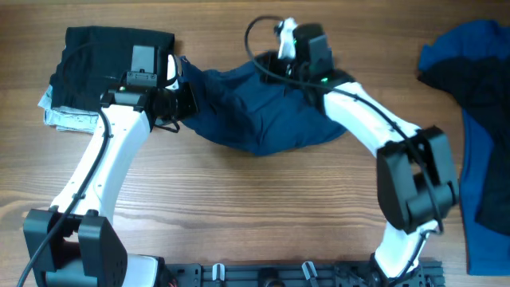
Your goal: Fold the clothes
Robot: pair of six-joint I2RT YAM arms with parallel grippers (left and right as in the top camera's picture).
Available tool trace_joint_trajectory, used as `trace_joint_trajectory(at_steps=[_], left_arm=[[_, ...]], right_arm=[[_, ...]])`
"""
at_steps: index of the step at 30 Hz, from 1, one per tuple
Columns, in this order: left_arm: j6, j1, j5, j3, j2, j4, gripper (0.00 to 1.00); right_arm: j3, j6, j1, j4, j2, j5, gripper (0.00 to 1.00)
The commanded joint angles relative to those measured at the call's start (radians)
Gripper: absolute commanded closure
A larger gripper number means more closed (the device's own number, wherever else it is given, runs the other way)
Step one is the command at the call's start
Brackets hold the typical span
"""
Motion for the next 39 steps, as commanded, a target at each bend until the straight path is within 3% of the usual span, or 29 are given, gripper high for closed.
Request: trace_joint_trajectory(at_steps=[1,8,16,25,28,34,39], left_arm=[[0.027,-0.004,0.002,0.025,-0.03,0.0,0.96],[0.027,-0.004,0.002,0.025,-0.03,0.0,0.96],[0.028,-0.004,0.002,0.025,-0.029,-0.018,0.96],[0.081,-0.021,0.002,0.026,-0.04,0.012,0.96],[0.124,-0.03,-0.013,0.026,-0.067,0.033,0.96],[0.133,-0.03,-0.085,0.026,-0.109,0.039,0.96],[0.16,-0.03,-0.085,0.033,-0.116,0.05,0.96]], right_arm=[[0.0,0.0,0.025,0.017,0.048,0.026,0.96],[0.0,0.0,0.066,0.058,0.186,0.086,0.96],[0.0,-0.003,0.105,0.287,0.38,0.085,0.96],[0.0,-0.026,0.095,0.409,0.321,0.004,0.96],[0.0,-0.034,0.077,0.273,0.203,0.006,0.96],[0.0,-0.142,0.0,-0.193,-0.041,0.068,0.96],[-0.002,-0.13,-0.075,-0.534,-0.111,0.04,0.96]])
